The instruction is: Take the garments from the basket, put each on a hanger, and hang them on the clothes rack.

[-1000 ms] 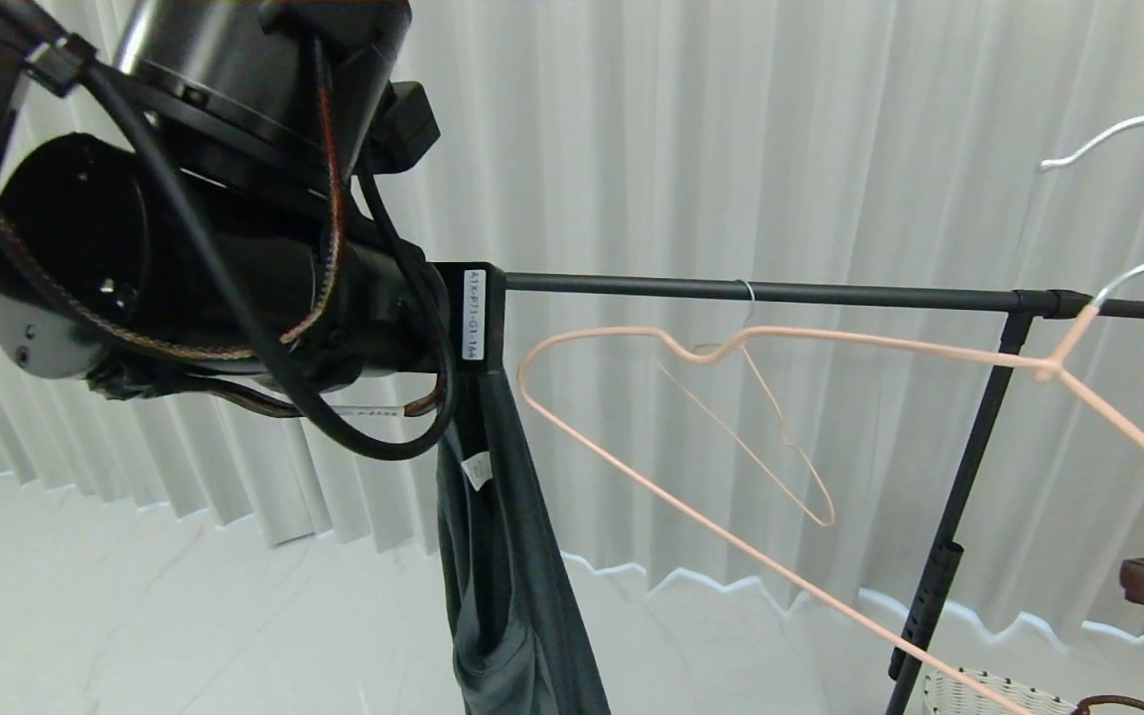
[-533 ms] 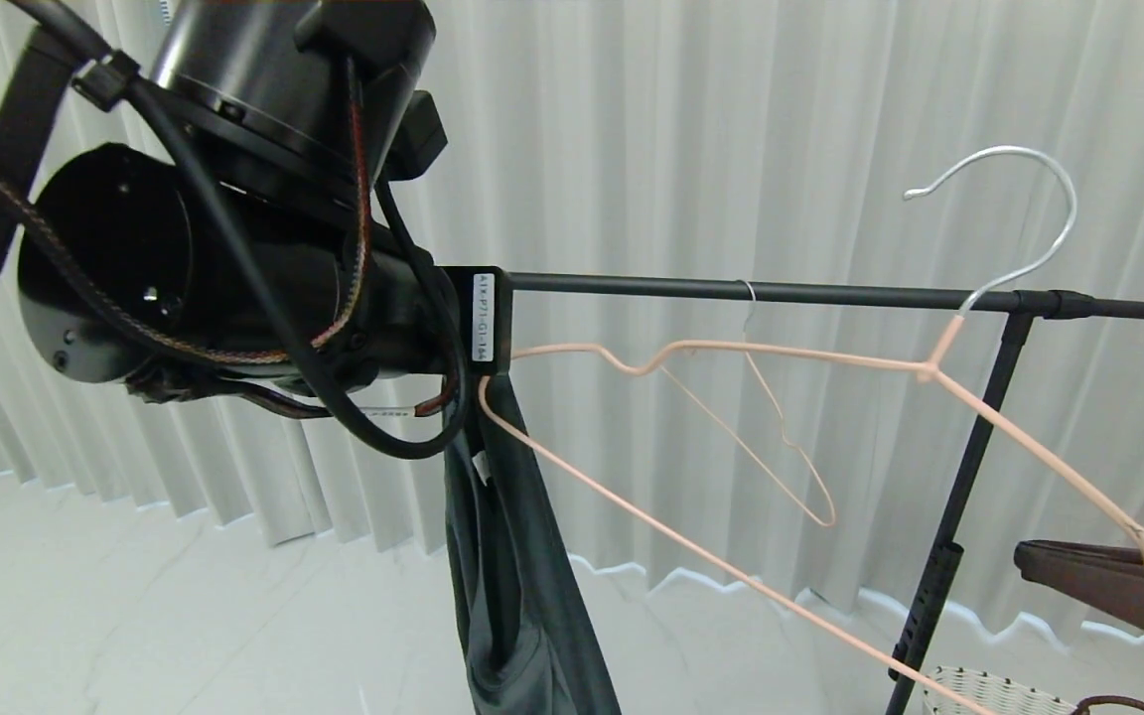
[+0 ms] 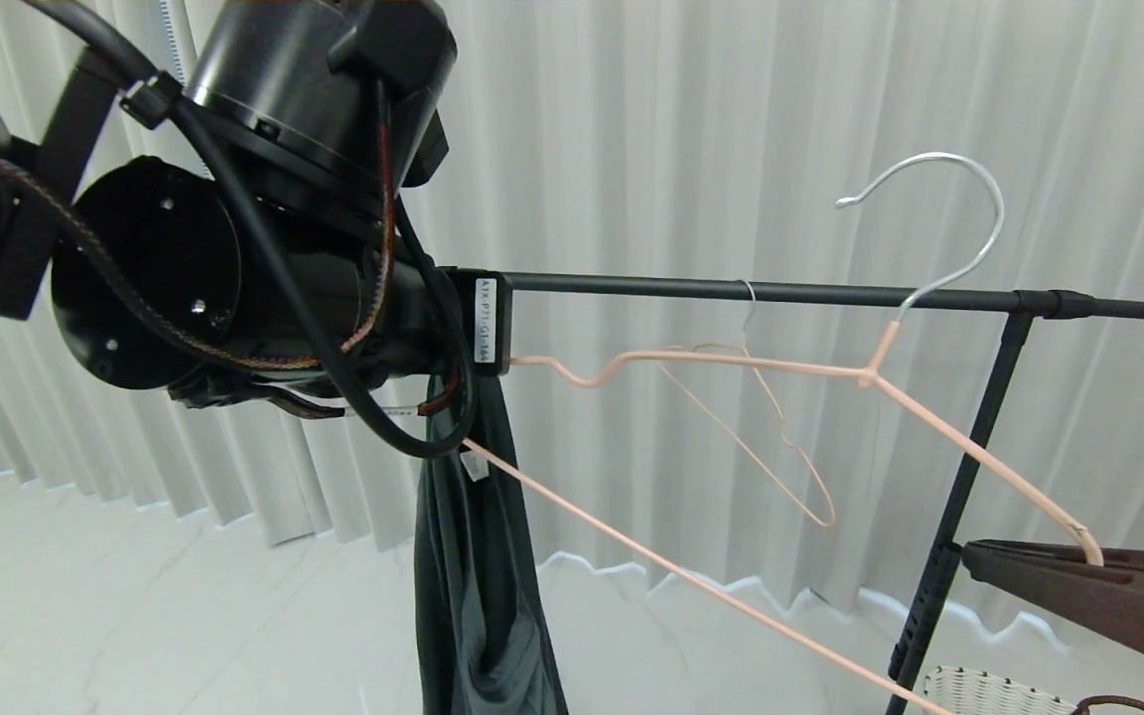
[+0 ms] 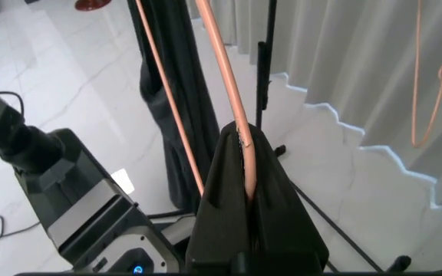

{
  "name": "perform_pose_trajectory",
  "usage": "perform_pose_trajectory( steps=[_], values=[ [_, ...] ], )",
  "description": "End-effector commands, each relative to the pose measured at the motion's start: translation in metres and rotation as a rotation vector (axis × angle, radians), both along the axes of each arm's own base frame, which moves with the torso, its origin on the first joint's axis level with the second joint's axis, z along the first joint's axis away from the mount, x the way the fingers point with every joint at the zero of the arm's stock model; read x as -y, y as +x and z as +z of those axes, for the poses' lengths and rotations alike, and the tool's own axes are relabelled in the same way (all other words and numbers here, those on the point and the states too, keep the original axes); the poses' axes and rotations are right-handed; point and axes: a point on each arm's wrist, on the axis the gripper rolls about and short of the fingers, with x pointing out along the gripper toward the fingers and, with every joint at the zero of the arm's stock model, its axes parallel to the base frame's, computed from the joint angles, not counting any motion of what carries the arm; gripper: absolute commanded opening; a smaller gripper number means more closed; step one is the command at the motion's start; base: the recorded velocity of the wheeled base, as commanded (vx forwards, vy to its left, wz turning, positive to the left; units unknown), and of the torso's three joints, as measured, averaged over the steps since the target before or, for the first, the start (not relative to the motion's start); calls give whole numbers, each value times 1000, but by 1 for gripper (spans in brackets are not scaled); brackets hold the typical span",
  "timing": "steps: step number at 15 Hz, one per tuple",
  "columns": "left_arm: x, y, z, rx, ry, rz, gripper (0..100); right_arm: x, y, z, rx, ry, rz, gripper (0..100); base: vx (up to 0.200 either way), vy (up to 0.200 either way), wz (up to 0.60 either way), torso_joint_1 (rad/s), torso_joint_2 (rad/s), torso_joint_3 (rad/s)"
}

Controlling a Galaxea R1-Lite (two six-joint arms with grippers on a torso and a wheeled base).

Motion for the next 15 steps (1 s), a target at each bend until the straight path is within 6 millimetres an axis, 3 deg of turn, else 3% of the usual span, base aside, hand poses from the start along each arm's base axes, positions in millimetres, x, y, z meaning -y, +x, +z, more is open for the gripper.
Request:
perform_pose_trajectory(
  steps=[1,8,15],
  values=[
    [-1,0,2,9,0,10,0,-7,1,-2,-7,-14,15,0,0,0,0,0,0,0],
    [-2,-2,9,37,-10,23,0,-36,24,-3,36,-17,-105,0,0,0,0,0,0,0],
    [-8,2,18,93,8,107,0,-33,28,-5,57,-59,-196,0,0,0,0,0,0,0]
  ],
)
